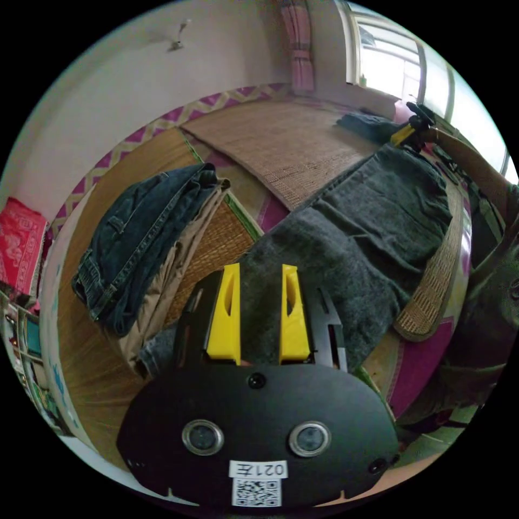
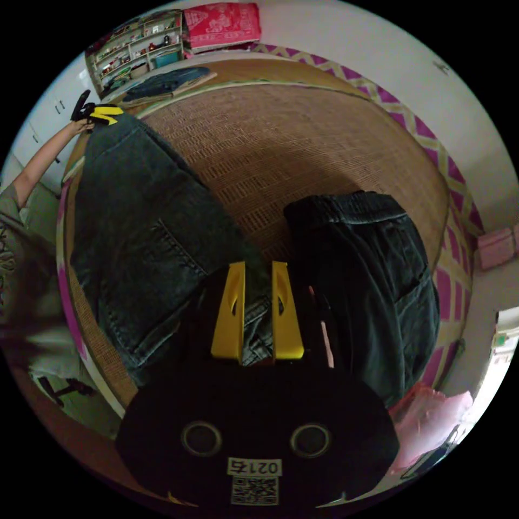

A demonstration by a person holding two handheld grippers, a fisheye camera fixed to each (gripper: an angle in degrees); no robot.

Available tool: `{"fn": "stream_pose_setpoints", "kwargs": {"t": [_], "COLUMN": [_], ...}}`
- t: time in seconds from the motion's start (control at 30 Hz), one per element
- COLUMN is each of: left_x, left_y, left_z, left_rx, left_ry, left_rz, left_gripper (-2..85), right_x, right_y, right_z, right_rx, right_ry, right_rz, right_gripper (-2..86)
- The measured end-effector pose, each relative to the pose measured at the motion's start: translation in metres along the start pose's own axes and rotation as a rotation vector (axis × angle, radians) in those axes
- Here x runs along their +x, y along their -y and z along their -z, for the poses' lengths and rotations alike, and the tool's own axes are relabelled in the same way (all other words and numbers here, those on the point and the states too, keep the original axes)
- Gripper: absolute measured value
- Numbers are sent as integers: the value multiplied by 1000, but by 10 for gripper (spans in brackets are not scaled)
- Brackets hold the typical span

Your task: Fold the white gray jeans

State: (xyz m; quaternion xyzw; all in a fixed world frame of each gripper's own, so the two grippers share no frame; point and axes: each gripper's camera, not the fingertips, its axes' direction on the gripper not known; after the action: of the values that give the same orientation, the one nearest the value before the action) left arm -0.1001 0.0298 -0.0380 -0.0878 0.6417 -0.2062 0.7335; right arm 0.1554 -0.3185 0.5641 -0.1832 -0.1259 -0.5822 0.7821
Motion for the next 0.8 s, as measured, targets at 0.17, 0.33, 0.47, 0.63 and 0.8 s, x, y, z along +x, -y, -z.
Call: {"fn": "stream_pose_setpoints", "kwargs": {"t": [0.17,0.33,0.47,0.63,0.8], "left_x": [-5,-2,3,17,67], "left_y": [4,-1,-18,-66,-172], "left_z": [0,4,32,118,222], "left_rx": [-27,-34,75,359,538], "left_ry": [-21,-6,51,41,-28], "left_rz": [-27,-45,-52,-2,-17], "left_gripper": [106,41,-5,-9,-10], "right_x": [-4,0,-4,-29,-111], "right_y": [-15,-44,-61,-97,-202], "right_z": [18,48,68,116,200], "right_rx": [47,188,244,344,528], "right_ry": [27,40,31,2,-4], "right_rz": [83,29,1,24,111], "right_gripper": [-4,-7,-7,-8,-9]}}
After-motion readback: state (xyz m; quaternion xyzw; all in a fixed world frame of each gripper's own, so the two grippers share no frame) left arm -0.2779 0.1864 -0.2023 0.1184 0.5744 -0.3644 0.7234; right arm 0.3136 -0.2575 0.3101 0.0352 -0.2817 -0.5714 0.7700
